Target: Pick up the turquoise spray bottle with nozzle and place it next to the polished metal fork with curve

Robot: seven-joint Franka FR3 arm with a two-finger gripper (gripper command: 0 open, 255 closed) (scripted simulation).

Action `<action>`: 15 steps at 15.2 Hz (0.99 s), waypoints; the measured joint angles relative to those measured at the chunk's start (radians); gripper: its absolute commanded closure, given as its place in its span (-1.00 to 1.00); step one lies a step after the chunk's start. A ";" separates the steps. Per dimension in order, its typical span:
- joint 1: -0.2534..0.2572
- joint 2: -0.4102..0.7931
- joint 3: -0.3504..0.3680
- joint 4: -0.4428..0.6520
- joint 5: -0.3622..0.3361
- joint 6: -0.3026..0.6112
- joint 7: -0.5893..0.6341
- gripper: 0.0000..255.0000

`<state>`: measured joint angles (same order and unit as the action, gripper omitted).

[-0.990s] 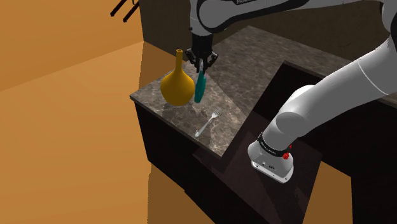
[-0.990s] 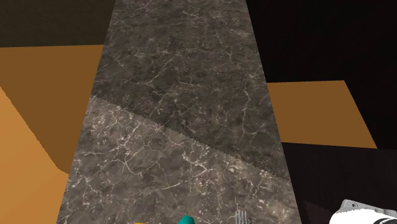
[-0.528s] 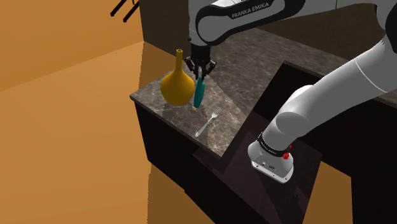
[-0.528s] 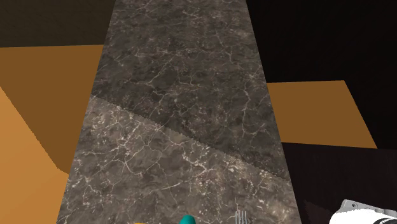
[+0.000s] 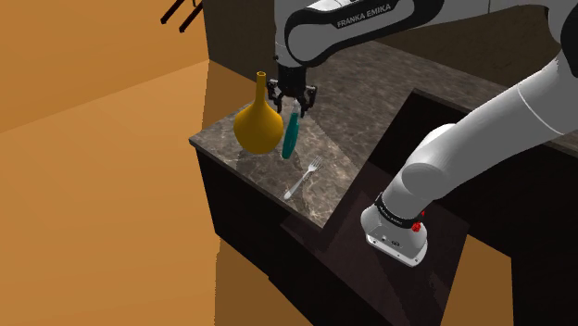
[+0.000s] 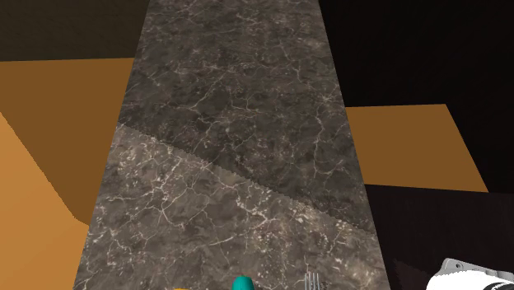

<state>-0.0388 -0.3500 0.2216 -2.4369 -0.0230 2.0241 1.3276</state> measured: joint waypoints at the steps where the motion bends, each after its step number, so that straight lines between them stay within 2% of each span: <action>1: 0.000 0.000 0.000 0.000 0.000 0.000 0.000 -1.00; 4: 0.000 0.000 0.000 0.000 0.000 0.000 0.000 -1.00; 9: 0.004 -0.026 0.000 0.094 0.007 -0.118 -0.003 -1.00; 15: 0.004 -0.029 -0.001 0.105 0.007 -0.133 -0.005 -1.00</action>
